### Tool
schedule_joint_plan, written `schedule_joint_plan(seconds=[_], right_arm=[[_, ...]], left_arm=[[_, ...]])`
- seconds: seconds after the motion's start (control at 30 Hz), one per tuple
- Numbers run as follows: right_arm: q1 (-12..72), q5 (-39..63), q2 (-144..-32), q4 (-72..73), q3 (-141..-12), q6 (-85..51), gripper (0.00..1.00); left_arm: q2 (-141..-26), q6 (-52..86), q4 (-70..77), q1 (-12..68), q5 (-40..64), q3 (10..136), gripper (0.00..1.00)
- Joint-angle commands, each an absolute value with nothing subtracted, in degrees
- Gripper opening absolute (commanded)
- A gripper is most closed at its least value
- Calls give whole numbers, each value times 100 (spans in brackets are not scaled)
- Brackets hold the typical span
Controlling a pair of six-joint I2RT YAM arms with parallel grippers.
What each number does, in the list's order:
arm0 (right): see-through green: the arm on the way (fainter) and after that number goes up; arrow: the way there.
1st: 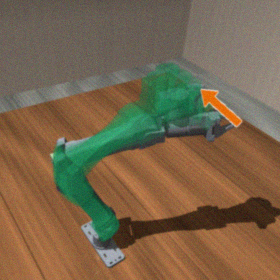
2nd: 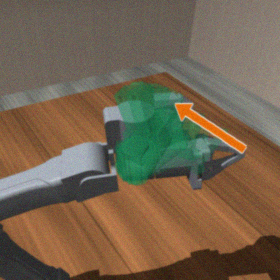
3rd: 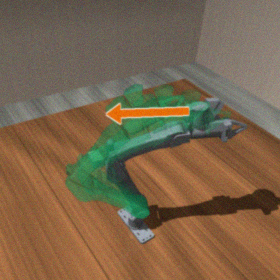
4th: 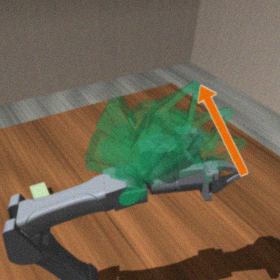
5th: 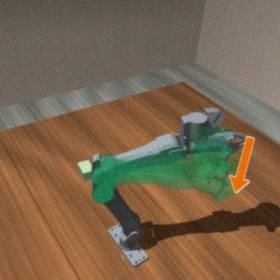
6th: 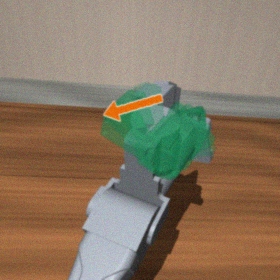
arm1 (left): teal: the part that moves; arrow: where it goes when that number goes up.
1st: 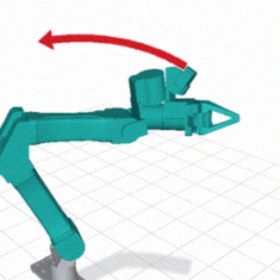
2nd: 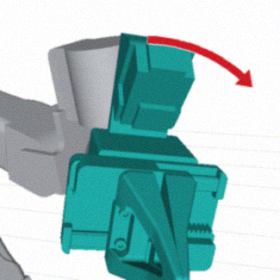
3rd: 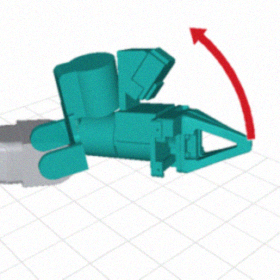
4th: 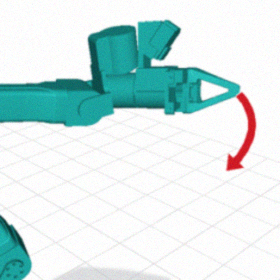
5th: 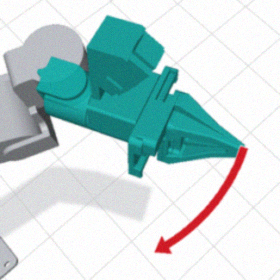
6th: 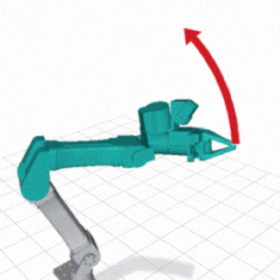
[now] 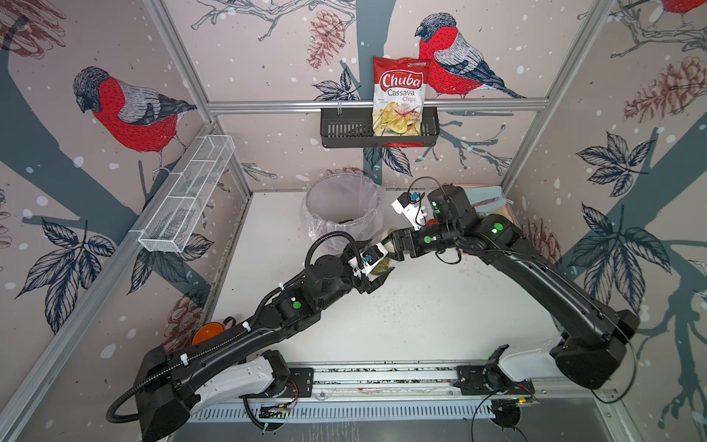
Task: Empty moldy mung beans from jars
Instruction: Pick up the jar from the center of the board.
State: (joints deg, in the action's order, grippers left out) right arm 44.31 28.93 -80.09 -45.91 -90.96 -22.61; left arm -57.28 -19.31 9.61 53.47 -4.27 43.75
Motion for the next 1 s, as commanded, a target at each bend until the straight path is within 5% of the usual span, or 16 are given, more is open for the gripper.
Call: schedule_joint_plan(seconds=[0.0,0.97], right_arm=[[4465,2978,-7962,-4182,-9165,-2241,100],[4443,2611,-7787,-4421,-9229,-2241,99]], left_arm=[[-5695,-1886,1387,5357,-257,4421,0],[-5660,-1907,1389,5353,-438,4378,0]])
